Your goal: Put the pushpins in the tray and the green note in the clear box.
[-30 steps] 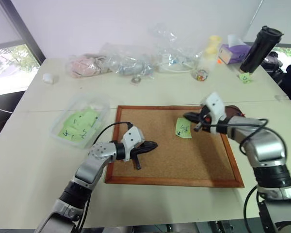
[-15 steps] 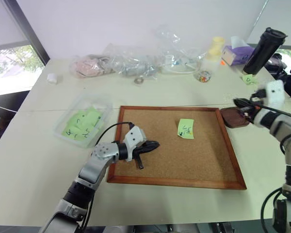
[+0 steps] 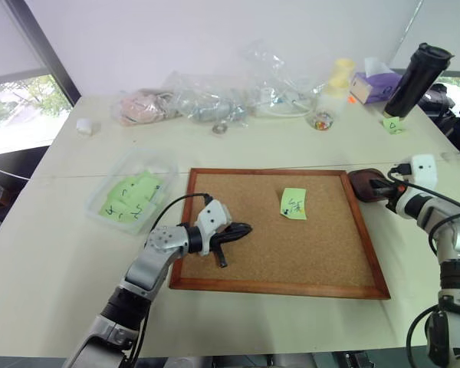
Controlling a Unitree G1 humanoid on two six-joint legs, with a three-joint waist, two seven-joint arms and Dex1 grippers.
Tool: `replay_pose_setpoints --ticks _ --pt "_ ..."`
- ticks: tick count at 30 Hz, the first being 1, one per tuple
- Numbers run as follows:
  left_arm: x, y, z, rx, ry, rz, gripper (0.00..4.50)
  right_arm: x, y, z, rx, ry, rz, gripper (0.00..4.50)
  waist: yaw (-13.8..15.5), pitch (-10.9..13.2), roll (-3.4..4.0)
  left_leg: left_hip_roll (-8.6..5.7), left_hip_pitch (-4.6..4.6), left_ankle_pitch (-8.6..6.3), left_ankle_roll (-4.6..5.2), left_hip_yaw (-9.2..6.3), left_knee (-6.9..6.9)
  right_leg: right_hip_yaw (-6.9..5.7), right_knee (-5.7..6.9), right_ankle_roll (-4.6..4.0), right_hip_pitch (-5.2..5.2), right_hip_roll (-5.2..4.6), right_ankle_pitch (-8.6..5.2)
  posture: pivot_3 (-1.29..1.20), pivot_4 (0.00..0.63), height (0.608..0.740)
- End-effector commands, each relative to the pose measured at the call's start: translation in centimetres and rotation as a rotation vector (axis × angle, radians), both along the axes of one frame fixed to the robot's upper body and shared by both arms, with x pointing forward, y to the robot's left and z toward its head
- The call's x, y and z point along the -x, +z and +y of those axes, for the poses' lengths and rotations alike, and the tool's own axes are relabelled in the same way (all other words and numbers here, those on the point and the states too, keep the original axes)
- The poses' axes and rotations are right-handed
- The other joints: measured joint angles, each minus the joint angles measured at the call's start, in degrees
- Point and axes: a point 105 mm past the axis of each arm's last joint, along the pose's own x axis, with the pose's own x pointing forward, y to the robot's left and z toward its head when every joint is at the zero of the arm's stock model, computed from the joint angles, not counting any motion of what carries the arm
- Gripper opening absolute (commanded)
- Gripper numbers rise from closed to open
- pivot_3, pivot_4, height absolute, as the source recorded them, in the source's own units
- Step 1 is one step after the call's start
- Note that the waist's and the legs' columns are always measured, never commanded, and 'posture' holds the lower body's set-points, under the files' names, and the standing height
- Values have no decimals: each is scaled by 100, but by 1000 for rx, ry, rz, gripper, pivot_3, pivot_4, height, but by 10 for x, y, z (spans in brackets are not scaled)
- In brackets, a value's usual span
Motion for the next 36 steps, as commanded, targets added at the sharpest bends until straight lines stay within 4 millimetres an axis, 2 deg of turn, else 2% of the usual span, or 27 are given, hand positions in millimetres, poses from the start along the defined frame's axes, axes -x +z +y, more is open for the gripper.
replay_pose_setpoints --ticks 1,3,8,11,15,19,21,23,27,32,36 --pt "7 -24 4 -55 11 80 0 -5 4 4 -9 14 -31 668 -4 -1 1 0 0 0 0 0 0 0 0 0 0 0 0 0 150 740" --pt "7 -24 5 -56 11 80 0 -5 5 4 -13 18 -33 1508 -11 -1 1 0 0 0 0 0 0 0 0 0 0 0 0 0 150 740" --pt "8 -24 4 -56 9 79 0 -4 10 5 2 28 -47 4030 -20 -1 1 0 0 0 0 -1 -1 0 0 0 0 0 0 0 150 740" --pt "8 -25 3 -56 6 80 0 -2 15 5 0 32 -66 4030 -27 -1 1 0 0 0 0 -1 -1 0 0 0 0 0 0 0 150 740" --pt "8 -25 2 -55 1 81 0 -1 34 13 1 73 -117 4030 -35 -1 2 0 -1 0 0 -3 -1 0 0 0 0 0 0 0 150 740" --pt "7 -24 1 -53 -1 79 0 8 54 44 12 224 -153 4030 -28 -1 2 0 -1 0 0 -5 -1 -1 -1 0 0 0 0 0 150 740" --pt "6 -22 1 -50 1 78 0 18 57 66 17 331 -145 4030 -18 -1 1 0 -2 0 0 -7 -1 -1 -1 0 0 0 0 0 150 740" --pt "5 -21 1 -48 4 77 0 23 57 76 18 373 -137 4030 -12 -1 0 1 -1 0 0 -8 0 -1 -2 0 2 1 0 0 150 740" --pt "5 -22 1 -50 7 81 0 44 33 119 40 549 -75 4030 28 0 -1 1 -2 0 0 -8 0 -1 -3 0 1 1 0 0 150 740" --pt "7 -22 2 -51 7 84 0 57 11 144 57 637 -63 4030 45 1 -3 2 -1 0 0 -6 0 0 -3 0 0 2 0 0 150 740" --pt "7 -22 4 -56 6 85 0 58 2 145 50 636 -50 4030 55 2 -4 2 -1 0 0 -6 -1 0 -3 0 -2 2 0 0 150 740"
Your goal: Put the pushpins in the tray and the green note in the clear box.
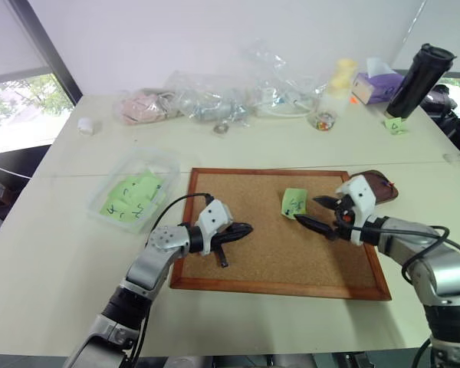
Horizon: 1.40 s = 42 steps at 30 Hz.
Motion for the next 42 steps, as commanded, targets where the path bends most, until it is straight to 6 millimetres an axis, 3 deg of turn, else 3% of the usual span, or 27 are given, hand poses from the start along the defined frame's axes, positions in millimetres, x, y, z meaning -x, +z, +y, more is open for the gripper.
replay_pose_setpoints --ticks 1,4,7,11,24,27,28,32,40,42 --pt "7 -25 5 -58 8 89 0 0 5 2 26 21 -57 4030 1 0 0 0 0 0 0 0 0 0 0 0 0 1 0 0 150 740" --pt "7 -25 5 -58 10 87 0 -4 1 -2 39 5 -68 4030 1 0 -1 1 1 0 0 0 -1 0 0 0 0 1 0 0 150 740" --pt "8 -25 3 -57 7 90 0 -6 -3 -2 51 8 -70 3285 1 1 -1 1 1 0 0 0 -1 0 0 0 0 1 0 0 150 740" --pt "9 -25 4 -56 9 92 0 -8 -4 1 57 13 -79 1322 0 1 -1 1 1 0 0 0 -2 0 0 0 -1 2 0 0 150 740" --pt "8 -25 7 -60 21 97 0 -11 -11 2 69 6 -70 1322 -3 1 -2 2 1 0 0 0 -4 0 0 0 -2 2 0 0 150 740" --pt "8 -25 7 -59 22 96 0 -10 -15 1 90 12 -63 521 -3 1 -2 2 1 0 0 0 -3 0 0 0 -2 2 0 0 150 740" --pt "7 -25 7 -60 24 96 0 -11 -16 1 88 8 -59 18 -3 0 -1 2 1 0 0 0 -3 0 0 0 -2 2 0 0 150 740" --pt "6 -25 7 -58 28 94 0 -11 -17 1 86 2 -56 18 -4 1 -4 2 1 0 0 0 -4 0 -1 0 -1 2 0 0 150 740" --pt "8 -30 7 -80 28 104 0 -16 11 -12 18 -83 -131 18 1 1 -4 2 1 0 0 0 -3 0 -1 0 -1 2 0 0 150 740" --pt "8 -33 7 -87 35 118 0 -18 27 -20 -43 -132 -157 18 5 3 -6 2 1 0 0 0 -3 0 -1 0 -1 2 0 0 150 740"
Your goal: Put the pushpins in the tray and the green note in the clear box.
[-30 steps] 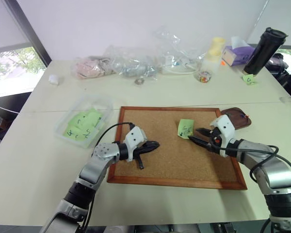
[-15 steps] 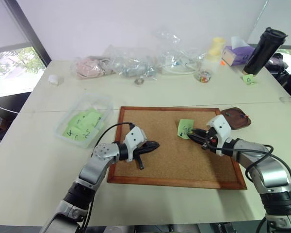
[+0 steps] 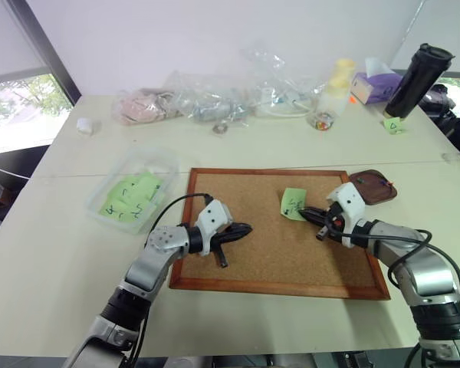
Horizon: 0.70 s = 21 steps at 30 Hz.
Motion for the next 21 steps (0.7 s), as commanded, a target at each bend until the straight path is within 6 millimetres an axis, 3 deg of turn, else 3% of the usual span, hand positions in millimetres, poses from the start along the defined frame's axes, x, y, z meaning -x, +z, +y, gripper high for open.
replay_pose_setpoints --ticks 1,5,10,14,17,21 --pt "8 -35 6 -88 19 119 0 -9 55 -21 -117 -125 -162 18 4 1 -2 0 -1 0 0 0 0 0 0 0 0 0 0 0 150 740" --pt "6 -39 5 -87 42 126 0 -23 91 -62 -300 -347 -231 18 11 0 -1 -4 -1 0 0 0 3 2 -2 0 2 -2 0 0 150 740" --pt "4 -37 0 -63 54 133 0 -35 108 -107 -380 -557 -264 18 33 -5 -3 -2 10 0 0 -12 -1 -3 -6 0 21 -1 0 0 150 740" --pt "5 -38 -2 -62 51 130 0 -42 91 -133 -274 -669 -222 18 32 -7 2 -9 13 0 1 -7 2 -1 -7 0 26 -5 0 0 150 740" --pt "5 -37 -2 -60 58 126 0 -44 66 -145 -202 -728 -125 18 27 -11 9 -9 14 1 1 -7 2 -1 -6 0 26 -5 0 0 150 740" --pt "4 -37 -2 -60 63 122 0 -45 51 -144 -183 -727 -86 18 26 -17 18 -9 14 1 1 -5 3 0 -6 0 27 -5 0 0 150 740"
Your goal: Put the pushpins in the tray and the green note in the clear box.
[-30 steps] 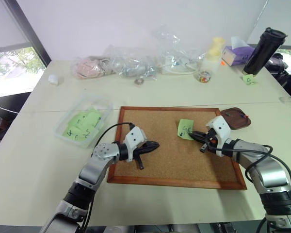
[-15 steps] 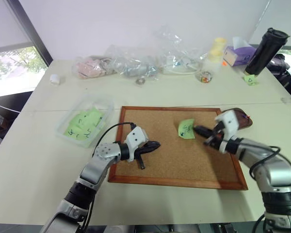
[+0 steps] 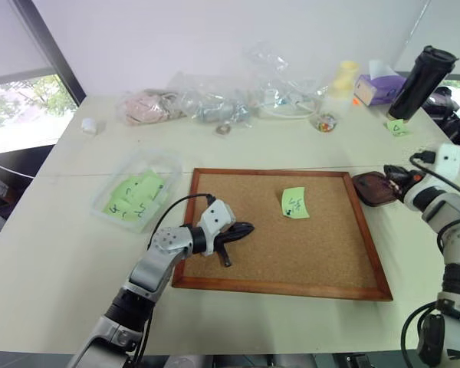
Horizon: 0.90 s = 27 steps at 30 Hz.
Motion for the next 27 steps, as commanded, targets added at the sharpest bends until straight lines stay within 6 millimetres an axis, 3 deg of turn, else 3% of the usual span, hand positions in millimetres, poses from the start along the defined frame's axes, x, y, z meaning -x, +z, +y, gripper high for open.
replay_pose_setpoints --ticks 1,5,9,13,18,23,27 --pt "6 -32 5 -65 34 112 0 -2 6 1 25 11 -22 18 0 -3 6 0 0 0 0 0 0 0 0 0 0 0 0 0 150 740" --pt "5 -31 6 -65 38 113 0 2 -9 8 23 47 23 18 6 -4 6 0 0 0 0 -1 0 0 0 0 2 0 0 0 150 740" --pt "5 -32 8 -70 39 112 0 6 -17 10 24 64 43 1431 -6 -5 8 0 3 0 0 0 0 0 -1 0 4 0 0 0 150 740" --pt "4 -31 10 -71 45 110 0 9 -22 11 30 66 58 3402 -3 -6 10 0 10 0 0 -1 -1 0 -2 0 11 1 0 0 150 740" --pt "3 -31 11 -76 44 108 0 12 -13 20 18 114 12 3402 -9 -6 10 0 12 0 0 -2 -1 0 -2 0 13 1 0 0 150 740" --pt "4 -32 12 -77 40 111 0 12 18 28 20 163 -93 3402 -11 -6 10 1 14 0 0 -1 -2 1 -3 0 14 1 0 0 150 740" --pt "5 -32 10 -76 33 111 0 24 54 67 13 371 -184 3402 -12 -6 10 2 14 -1 1 -2 -4 1 -4 0 14 2 0 0 150 740"
